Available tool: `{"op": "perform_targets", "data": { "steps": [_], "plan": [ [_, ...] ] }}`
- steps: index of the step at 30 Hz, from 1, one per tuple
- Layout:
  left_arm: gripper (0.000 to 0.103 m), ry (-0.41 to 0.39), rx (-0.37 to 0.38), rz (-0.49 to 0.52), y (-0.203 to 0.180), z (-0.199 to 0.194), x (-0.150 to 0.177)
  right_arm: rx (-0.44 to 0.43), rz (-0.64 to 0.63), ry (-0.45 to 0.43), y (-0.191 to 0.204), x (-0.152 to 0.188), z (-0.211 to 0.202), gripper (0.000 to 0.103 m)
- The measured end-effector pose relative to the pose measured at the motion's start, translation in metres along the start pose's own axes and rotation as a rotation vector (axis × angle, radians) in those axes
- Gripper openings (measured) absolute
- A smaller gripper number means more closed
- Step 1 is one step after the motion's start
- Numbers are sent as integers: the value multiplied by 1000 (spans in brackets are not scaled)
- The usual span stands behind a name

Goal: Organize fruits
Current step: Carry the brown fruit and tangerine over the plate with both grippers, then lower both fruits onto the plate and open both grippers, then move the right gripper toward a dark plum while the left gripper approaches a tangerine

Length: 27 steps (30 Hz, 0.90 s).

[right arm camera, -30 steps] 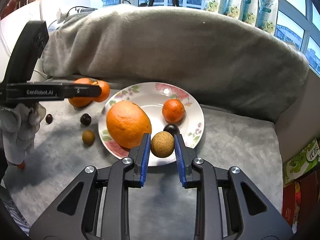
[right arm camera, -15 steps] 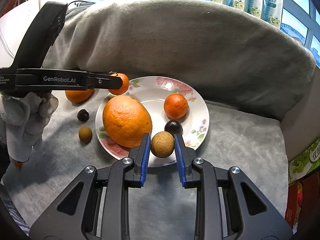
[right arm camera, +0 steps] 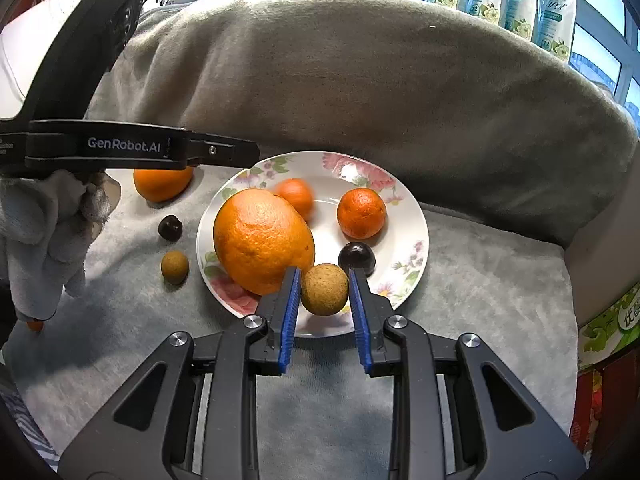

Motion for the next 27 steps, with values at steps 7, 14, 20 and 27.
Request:
{"op": "perform_targets", "data": {
  "steps": [7,14,20,27],
  "plan": [
    [54,-14,13,-5,0,-7,0,22,-16,-44,6,-3,-12,81],
    [66,-39,-7,-10,2,-23,-2,20,-11,-58,9,-8,-21,83],
    [71,-74,-30,-30,11,-50,-3,1,3,-69,12,-10,-34,84],
    [71,-116,-70,-34,19,-84,3,-21,4,-85,21,-13,-48,85]
  ]
}}
Point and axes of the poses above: each gripper's, at about its wrist camera, not at the fingertips, and z roughly the way its jaws point, y to its left, x to its underside, the point moved 4 cm from there along z, roughly the way its jaws point, and after that the axes turned 15 degrees about x, right-handed, at the moved point
